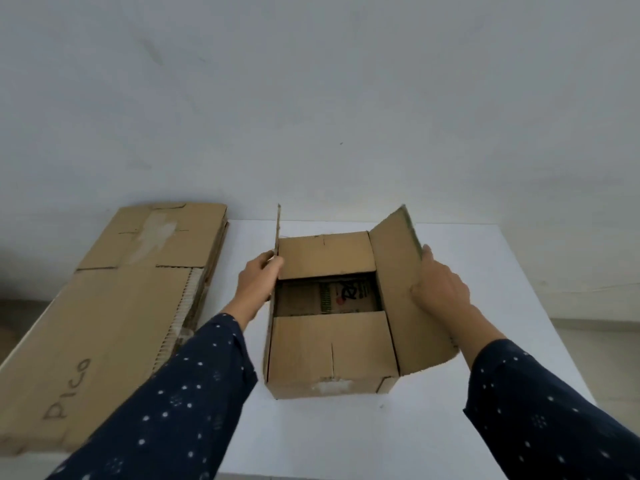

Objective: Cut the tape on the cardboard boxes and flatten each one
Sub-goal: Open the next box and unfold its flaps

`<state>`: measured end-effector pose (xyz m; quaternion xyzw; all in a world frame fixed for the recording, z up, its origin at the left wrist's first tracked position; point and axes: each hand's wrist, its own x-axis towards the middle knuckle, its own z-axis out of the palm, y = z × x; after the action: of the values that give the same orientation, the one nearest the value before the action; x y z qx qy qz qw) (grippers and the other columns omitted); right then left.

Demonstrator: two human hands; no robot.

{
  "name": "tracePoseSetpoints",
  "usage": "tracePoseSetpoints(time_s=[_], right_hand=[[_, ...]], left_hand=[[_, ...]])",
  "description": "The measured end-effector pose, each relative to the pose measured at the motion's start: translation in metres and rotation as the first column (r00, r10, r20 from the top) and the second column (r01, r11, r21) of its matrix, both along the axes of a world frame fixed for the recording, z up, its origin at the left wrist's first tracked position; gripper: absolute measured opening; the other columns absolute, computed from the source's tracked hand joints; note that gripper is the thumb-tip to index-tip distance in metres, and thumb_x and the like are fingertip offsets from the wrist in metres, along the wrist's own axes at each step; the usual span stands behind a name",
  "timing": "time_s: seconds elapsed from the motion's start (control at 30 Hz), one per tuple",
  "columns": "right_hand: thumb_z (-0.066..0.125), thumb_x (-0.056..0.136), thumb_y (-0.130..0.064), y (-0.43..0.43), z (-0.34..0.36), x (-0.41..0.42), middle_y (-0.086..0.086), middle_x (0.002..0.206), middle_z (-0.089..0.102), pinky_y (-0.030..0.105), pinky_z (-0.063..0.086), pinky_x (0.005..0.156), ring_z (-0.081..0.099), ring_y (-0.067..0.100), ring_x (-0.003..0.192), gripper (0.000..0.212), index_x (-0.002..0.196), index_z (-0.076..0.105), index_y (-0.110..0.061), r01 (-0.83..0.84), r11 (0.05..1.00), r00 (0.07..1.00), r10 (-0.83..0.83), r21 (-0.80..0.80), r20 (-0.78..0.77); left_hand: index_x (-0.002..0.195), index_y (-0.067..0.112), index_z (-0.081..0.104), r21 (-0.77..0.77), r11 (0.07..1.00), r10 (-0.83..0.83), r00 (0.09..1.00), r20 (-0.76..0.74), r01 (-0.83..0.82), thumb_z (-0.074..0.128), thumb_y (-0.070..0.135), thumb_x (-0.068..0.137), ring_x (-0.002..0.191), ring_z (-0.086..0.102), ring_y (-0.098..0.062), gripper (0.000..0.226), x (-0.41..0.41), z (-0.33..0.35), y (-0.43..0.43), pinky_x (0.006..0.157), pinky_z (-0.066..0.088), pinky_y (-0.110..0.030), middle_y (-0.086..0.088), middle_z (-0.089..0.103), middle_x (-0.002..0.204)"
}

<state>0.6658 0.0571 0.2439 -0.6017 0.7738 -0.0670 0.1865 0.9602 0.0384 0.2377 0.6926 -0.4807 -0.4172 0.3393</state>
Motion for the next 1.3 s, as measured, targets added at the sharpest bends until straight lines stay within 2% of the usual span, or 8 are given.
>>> tracePoseSetpoints(time_s=[0.1,0.37,0.47,0.57,0.73,0.93,1.2,1.3], right_hand=[[0.049,0.088,-0.005,0.005,-0.018,-0.002,0.008,0.160,0.012,0.050,0.022,0.119,0.016,0.032,0.148,0.076,0.155,0.015,-0.014,-0.141,0.989,0.940,0.120,-0.045,-0.320],[0.021,0.105,-0.050,0.018,-0.047,0.028,-0.006,0.150,0.045,0.068,-0.014,0.110,0.019,0.018,0.150,0.048,0.144,0.044,-0.035,-0.550,0.822,0.830,0.557,0.150,-0.008],[0.022,0.103,-0.055,0.014,-0.026,0.027,-0.002,0.104,0.066,0.061,0.017,0.116,0.058,0.020,0.112,0.057,0.114,0.065,-0.020,-0.400,0.916,0.896,0.389,0.012,0.215],[0.039,0.101,-0.052,-0.003,0.007,0.018,0.004,0.084,0.063,0.037,0.045,0.081,0.060,0.023,0.085,0.054,0.082,0.063,-0.008,-0.262,0.965,0.864,0.224,0.023,0.451],[0.057,0.094,-0.025,-0.010,0.054,-0.001,-0.008,0.095,0.069,0.031,0.054,0.082,0.063,0.013,0.094,0.016,0.098,0.071,-0.022,-0.629,0.702,0.741,0.412,0.333,0.531],[0.063,0.077,-0.068,0.024,0.089,0.027,-0.010,0.157,0.028,0.032,0.032,0.108,0.030,0.017,0.144,0.099,0.155,0.006,-0.047,-0.545,0.838,0.563,0.349,0.019,0.749],[0.066,0.059,-0.085,0.022,0.102,0.041,-0.001,0.166,0.006,0.046,0.026,0.119,0.018,0.022,0.150,0.134,0.153,-0.018,-0.041,-0.419,0.907,0.687,0.289,0.039,0.667],[0.058,0.064,-0.085,0.023,0.106,0.039,-0.001,0.165,0.012,0.045,0.030,0.115,0.021,0.025,0.149,0.129,0.152,-0.023,-0.037,-0.390,0.916,0.656,0.202,0.097,0.727]], left_hand=[[0.104,0.026,0.062,0.065,0.998,0.021,0.998,0.055,-0.025,0.048,0.030,0.102,0.097,0.058,-0.021,0.015,0.025,0.008,0.000,0.082,0.046,-0.033,0.001,0.063,0.104],[0.084,0.026,0.048,0.008,0.993,0.114,0.975,0.191,-0.118,0.038,0.018,0.107,0.079,0.045,-0.013,0.026,0.022,0.043,-0.007,0.060,0.032,-0.022,0.012,0.043,0.080],[0.076,0.024,0.040,-0.025,0.991,0.136,0.964,0.229,-0.134,0.038,0.014,0.103,0.071,0.046,-0.017,0.029,0.008,0.074,-0.014,0.059,0.035,-0.028,0.001,0.048,0.082],[0.087,0.013,0.049,-0.095,0.986,0.153,0.964,0.216,-0.135,0.037,0.008,0.095,0.067,0.047,-0.019,0.015,-0.010,0.110,-0.023,0.055,0.034,-0.027,-0.006,0.049,0.081],[0.090,0.011,0.051,-0.140,0.984,0.138,0.966,0.218,-0.109,0.037,0.008,0.090,0.073,0.053,-0.020,0.014,-0.044,0.149,-0.032,0.055,0.035,-0.027,-0.006,0.054,0.088],[0.084,0.013,0.045,-0.109,0.992,0.081,0.984,0.156,-0.065,0.038,0.014,0.093,0.064,0.046,-0.018,0.012,-0.099,0.145,-0.030,0.051,0.029,-0.027,-0.002,0.048,0.079],[0.138,0.003,0.050,0.193,0.976,-0.072,0.988,-0.138,0.098,0.059,0.036,0.098,0.116,0.060,-0.035,0.052,-0.126,0.141,-0.045,0.099,0.051,-0.045,-0.015,0.061,0.129],[0.134,0.005,0.056,0.243,0.934,-0.169,0.922,-0.348,0.263,0.060,0.045,0.098,0.112,0.064,-0.031,0.053,-0.119,0.135,-0.040,0.091,0.056,-0.042,-0.012,0.065,0.120]])
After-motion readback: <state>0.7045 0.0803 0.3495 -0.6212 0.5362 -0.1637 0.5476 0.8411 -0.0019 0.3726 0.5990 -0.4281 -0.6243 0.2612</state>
